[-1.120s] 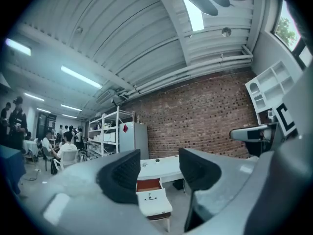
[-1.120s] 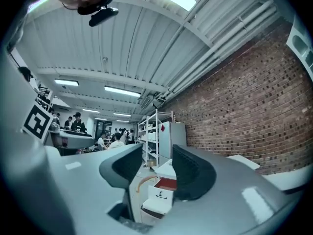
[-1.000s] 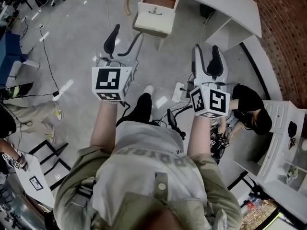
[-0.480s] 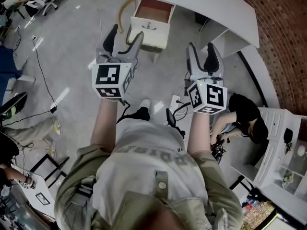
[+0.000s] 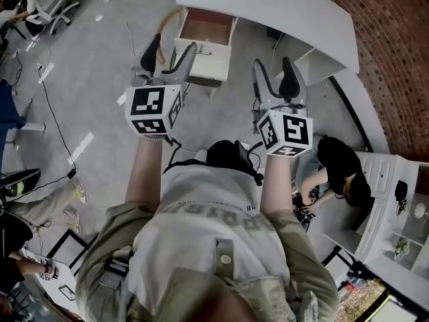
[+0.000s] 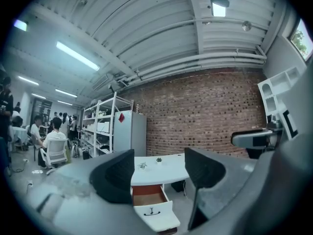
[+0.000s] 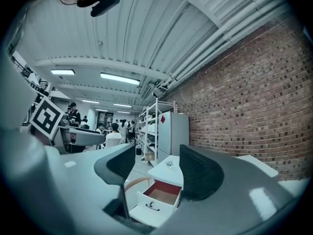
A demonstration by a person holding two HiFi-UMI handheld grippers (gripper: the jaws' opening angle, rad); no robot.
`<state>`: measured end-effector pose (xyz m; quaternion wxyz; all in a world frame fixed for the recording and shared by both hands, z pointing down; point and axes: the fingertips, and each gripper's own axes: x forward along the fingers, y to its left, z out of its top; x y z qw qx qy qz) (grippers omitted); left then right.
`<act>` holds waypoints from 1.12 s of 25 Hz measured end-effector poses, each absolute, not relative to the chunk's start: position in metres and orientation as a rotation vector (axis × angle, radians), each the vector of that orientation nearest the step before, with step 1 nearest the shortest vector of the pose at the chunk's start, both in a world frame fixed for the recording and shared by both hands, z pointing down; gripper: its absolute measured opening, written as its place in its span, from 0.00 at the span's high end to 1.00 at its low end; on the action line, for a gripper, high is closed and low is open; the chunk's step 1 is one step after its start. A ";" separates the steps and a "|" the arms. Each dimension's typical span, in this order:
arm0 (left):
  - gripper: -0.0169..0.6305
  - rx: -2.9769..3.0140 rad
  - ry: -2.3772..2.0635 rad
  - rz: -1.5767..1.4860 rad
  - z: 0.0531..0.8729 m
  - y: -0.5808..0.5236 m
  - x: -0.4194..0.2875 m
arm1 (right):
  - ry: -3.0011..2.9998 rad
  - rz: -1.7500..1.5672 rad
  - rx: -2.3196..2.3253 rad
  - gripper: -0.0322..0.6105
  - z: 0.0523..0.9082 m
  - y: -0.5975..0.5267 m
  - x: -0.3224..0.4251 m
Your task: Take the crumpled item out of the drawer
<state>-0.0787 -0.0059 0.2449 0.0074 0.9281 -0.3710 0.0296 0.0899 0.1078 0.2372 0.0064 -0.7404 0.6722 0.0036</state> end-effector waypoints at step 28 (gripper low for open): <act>0.47 2.695 -1.446 0.212 0.274 -0.183 0.025 | 2.397 -0.111 -2.080 0.49 0.269 -0.116 0.213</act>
